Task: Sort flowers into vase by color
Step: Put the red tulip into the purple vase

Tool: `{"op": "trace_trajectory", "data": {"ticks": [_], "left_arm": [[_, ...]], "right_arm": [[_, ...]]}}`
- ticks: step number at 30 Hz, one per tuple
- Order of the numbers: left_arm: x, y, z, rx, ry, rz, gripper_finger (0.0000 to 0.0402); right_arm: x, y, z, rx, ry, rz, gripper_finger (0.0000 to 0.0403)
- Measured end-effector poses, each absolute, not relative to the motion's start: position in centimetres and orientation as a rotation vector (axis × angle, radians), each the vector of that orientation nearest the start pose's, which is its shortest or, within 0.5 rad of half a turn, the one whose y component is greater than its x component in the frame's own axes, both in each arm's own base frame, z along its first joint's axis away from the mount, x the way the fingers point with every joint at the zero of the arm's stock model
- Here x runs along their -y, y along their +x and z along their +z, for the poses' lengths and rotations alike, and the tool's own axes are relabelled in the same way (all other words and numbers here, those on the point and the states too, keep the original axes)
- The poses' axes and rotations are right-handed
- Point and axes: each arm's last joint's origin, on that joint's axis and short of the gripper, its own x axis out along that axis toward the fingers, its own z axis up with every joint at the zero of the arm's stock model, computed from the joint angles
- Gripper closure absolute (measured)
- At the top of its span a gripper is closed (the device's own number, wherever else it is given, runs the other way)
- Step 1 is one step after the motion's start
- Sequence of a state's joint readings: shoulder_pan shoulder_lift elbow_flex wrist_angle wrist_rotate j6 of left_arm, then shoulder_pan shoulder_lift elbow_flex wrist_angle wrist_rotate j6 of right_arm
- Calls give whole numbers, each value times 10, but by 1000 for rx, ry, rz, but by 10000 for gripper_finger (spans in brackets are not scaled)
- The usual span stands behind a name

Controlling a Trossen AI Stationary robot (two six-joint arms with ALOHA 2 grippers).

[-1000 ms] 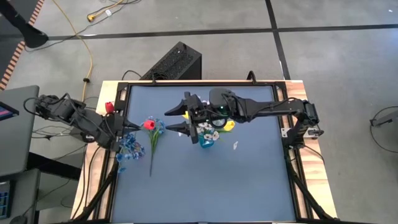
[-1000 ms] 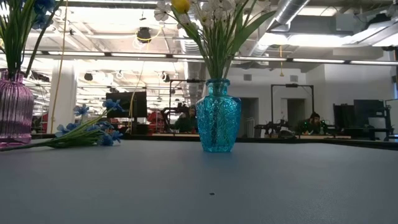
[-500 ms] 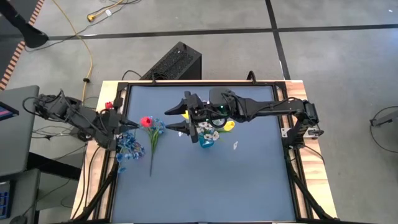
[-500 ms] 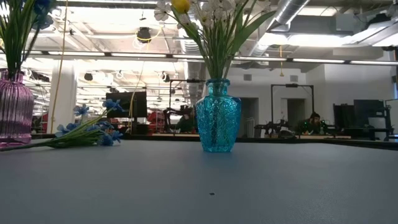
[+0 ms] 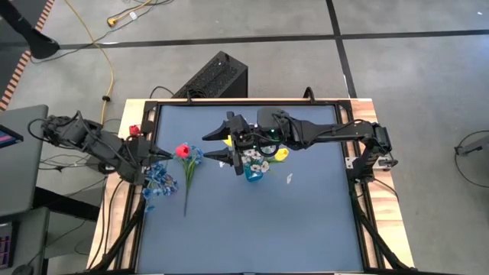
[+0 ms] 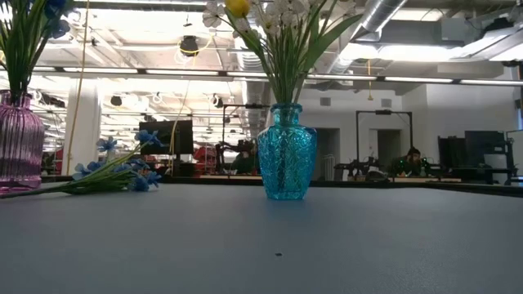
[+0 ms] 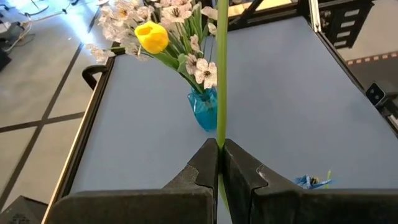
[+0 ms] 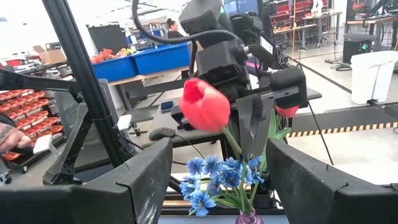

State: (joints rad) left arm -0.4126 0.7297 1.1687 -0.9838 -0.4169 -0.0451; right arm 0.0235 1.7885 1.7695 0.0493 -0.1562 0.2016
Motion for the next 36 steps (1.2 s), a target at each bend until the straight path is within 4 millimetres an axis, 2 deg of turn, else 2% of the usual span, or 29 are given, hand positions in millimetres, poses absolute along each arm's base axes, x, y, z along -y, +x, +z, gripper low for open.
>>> {"op": "trace_trajectory", "data": {"ticks": [15,23,28,36], "left_arm": [[29,96,380,-600,204,17,401],[33,101,364,-655,182,-7,401],[33,101,365,-643,172,-5,401],[24,85,370,-568,66,96,401]], "right_arm": [[-15,419,420,15,199,184,117],[-15,419,420,15,199,184,117],[-15,419,420,15,199,184,117],[-15,419,420,15,199,184,117]]}}
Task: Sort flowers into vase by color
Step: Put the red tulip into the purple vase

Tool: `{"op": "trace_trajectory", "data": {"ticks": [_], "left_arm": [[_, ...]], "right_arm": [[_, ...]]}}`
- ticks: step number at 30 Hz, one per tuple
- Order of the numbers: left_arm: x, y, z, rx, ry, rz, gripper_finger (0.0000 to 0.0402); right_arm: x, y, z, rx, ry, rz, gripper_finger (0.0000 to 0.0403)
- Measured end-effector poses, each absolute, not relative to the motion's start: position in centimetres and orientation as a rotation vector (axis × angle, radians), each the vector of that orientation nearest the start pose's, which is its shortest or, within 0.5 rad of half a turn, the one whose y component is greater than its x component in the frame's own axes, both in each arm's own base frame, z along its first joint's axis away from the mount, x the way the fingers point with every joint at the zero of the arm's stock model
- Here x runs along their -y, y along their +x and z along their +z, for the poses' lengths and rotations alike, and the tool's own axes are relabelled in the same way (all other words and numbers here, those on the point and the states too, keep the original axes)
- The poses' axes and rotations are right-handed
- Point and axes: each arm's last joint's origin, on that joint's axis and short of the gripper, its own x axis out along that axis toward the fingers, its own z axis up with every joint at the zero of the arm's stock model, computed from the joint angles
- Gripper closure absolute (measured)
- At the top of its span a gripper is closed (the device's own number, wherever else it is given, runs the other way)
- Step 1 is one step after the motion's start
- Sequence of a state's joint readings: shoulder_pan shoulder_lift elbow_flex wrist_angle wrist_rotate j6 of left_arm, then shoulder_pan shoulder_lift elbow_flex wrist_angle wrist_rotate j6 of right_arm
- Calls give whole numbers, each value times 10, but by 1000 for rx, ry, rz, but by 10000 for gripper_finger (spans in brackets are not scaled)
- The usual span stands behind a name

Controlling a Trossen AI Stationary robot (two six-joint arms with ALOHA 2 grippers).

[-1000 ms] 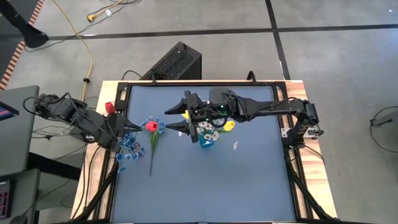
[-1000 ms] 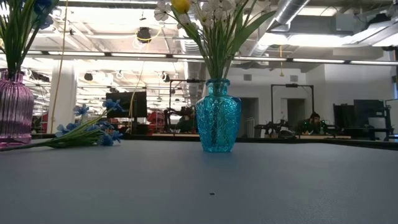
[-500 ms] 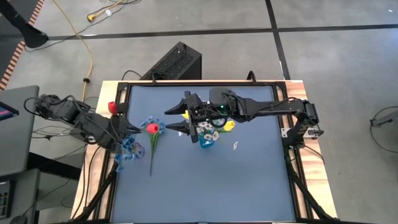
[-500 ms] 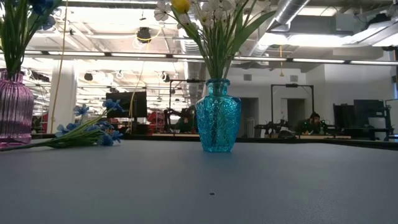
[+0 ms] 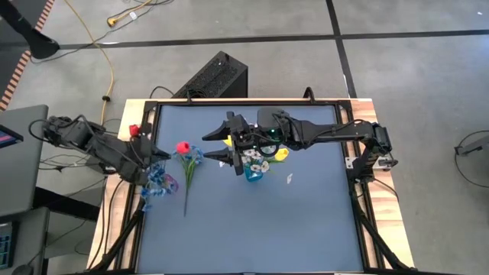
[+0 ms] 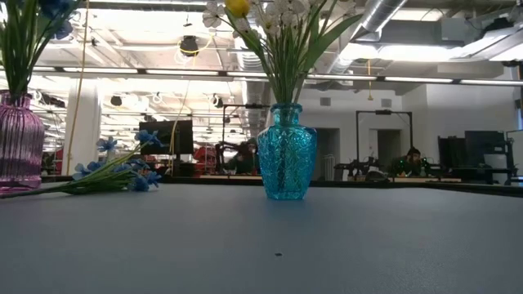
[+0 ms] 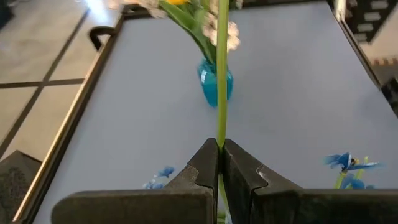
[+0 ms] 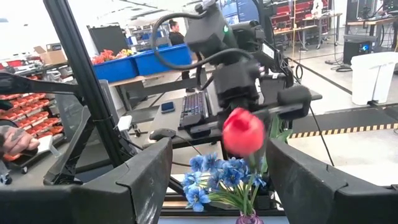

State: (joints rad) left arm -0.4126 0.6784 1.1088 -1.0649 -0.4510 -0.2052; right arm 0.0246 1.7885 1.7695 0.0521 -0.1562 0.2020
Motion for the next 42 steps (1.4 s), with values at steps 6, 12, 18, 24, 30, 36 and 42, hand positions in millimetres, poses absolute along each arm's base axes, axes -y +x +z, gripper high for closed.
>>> {"op": "trace_trajectory", "data": {"ticks": [6,12,18,24,30,36,42], "left_arm": [[17,74,374,-512,18,141,401],[20,78,361,-543,33,140,401],[25,89,342,-566,34,106,401],[24,87,342,-553,37,100,401],[21,77,343,-534,9,74,401],[16,66,342,-532,-59,82,401],[15,61,342,-526,-111,79,401]], "right_arm": [[-15,419,420,14,199,183,117],[-13,419,420,14,199,179,117],[-9,419,419,6,199,169,117],[-6,419,418,0,200,161,117],[-1,419,418,-5,200,151,117],[-1,419,417,-7,201,151,117],[2,419,418,-5,200,146,117]]}}
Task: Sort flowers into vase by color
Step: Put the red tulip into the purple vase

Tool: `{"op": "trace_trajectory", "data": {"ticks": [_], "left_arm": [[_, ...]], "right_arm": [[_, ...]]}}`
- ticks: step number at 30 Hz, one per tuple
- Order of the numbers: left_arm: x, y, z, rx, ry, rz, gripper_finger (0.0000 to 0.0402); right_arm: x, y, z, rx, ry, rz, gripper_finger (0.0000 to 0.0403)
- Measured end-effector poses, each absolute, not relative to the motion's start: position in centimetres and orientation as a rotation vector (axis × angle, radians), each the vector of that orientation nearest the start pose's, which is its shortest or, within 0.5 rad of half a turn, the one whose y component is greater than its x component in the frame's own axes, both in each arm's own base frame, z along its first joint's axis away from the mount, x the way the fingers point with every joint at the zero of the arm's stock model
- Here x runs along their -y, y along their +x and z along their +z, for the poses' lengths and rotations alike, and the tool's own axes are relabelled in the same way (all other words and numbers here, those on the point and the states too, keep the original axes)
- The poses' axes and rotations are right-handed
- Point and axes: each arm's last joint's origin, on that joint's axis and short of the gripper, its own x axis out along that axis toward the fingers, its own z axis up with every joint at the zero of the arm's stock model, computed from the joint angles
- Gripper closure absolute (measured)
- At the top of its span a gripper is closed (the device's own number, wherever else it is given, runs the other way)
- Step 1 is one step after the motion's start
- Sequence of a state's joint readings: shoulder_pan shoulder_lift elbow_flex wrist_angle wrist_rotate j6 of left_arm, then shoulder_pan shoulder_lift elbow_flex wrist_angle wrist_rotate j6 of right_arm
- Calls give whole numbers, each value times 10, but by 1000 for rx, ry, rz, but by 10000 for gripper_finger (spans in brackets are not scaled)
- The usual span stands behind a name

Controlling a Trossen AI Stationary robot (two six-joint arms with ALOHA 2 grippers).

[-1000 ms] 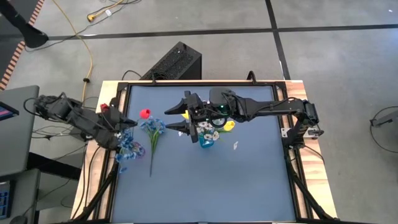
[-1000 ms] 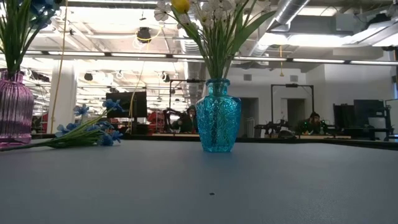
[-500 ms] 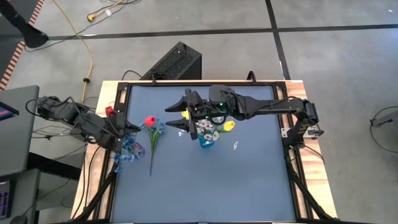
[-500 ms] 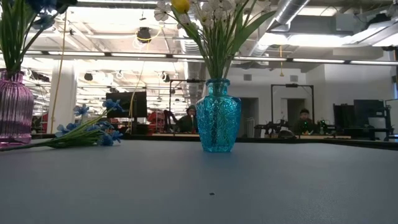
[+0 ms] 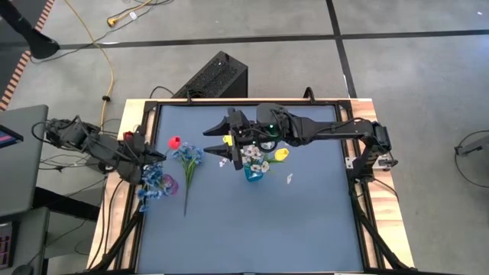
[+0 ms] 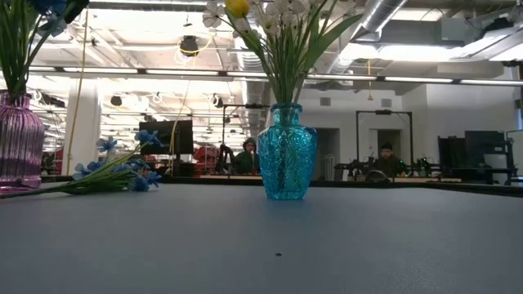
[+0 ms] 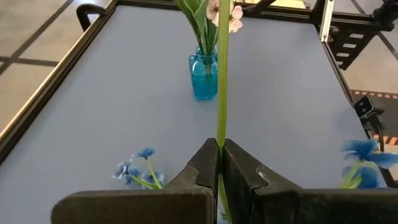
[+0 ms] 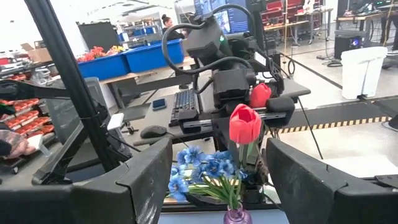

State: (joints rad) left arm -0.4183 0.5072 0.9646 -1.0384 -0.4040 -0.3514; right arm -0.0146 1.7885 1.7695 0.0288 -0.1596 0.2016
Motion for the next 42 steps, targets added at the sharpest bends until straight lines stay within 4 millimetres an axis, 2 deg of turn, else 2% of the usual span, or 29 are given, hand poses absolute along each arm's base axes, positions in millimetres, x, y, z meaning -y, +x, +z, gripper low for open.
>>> {"op": "trace_trajectory", "data": {"ticks": [7,16,28,36,39,42], "left_arm": [[14,60,339,-556,-170,92,401],[17,60,339,-585,-205,10,401],[17,61,342,-543,-126,18,401],[19,62,343,-537,-121,-47,401],[19,62,343,-540,-125,-60,401],[19,62,343,-540,-123,-60,402]], "right_arm": [[2,419,418,-3,200,144,117],[2,419,418,-3,201,144,117],[1,419,418,-10,243,168,117],[-17,419,414,-51,257,226,117],[-26,419,414,-43,235,199,117],[-36,429,406,-23,206,173,117]]}}
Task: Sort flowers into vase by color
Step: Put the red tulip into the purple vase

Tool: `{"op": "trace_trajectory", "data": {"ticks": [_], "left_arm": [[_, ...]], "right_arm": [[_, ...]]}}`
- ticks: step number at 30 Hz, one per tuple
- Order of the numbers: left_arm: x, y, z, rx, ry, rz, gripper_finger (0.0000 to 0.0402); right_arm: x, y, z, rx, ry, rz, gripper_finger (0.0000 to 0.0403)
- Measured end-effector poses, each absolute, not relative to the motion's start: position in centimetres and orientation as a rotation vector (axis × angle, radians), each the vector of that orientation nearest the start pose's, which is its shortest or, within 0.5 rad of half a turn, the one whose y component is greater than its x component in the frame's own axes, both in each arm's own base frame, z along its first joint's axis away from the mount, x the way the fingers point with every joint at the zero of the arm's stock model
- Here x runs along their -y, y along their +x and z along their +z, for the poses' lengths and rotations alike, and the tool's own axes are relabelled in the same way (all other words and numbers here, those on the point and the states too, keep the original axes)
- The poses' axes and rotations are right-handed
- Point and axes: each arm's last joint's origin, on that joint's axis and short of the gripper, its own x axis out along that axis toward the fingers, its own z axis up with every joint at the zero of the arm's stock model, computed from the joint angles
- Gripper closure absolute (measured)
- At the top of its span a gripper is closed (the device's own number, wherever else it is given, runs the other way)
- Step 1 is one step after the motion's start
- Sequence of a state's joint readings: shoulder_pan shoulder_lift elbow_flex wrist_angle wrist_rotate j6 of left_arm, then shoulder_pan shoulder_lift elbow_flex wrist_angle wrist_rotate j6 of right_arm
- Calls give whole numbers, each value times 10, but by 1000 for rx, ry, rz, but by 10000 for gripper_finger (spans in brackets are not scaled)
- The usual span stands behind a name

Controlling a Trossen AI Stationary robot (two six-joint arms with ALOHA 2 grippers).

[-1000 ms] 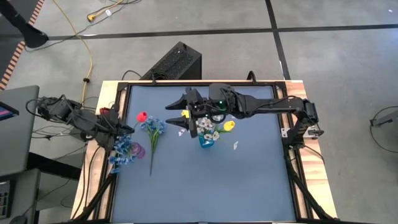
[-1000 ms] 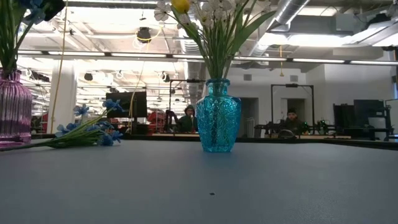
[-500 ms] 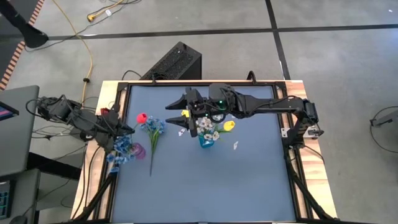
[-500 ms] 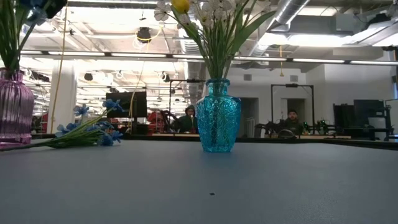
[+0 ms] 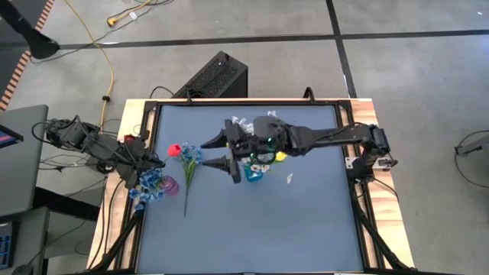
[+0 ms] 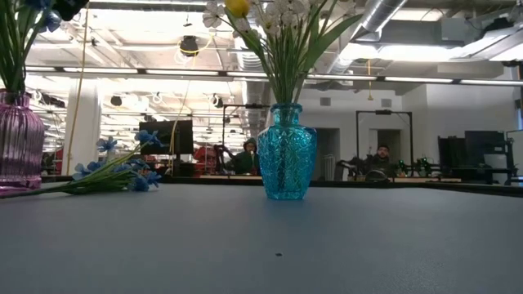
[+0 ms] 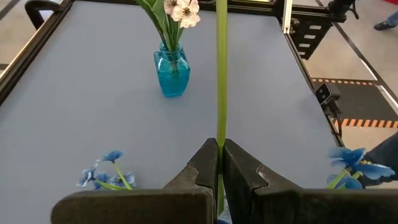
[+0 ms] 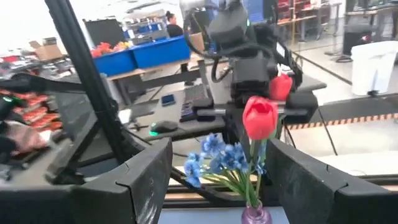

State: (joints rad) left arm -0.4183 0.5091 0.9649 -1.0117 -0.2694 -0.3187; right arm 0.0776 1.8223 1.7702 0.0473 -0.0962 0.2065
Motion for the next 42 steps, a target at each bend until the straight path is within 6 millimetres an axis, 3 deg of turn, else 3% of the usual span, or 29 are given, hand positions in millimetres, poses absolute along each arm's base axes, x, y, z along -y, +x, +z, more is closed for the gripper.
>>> {"op": "trace_trajectory", "data": {"ticks": [5,15,24,33,42], "left_arm": [[19,62,344,-540,-123,-60,401],[19,62,344,-538,-98,-70,401],[20,62,344,-540,-106,-95,401],[20,62,344,-538,-108,-95,401],[20,62,344,-537,-99,-98,401]], "right_arm": [[-45,450,387,8,206,99,117],[-38,483,379,67,198,25,117],[-34,484,381,66,191,13,117],[-42,496,362,64,187,37,117],[-42,495,365,85,178,41,117]]}}
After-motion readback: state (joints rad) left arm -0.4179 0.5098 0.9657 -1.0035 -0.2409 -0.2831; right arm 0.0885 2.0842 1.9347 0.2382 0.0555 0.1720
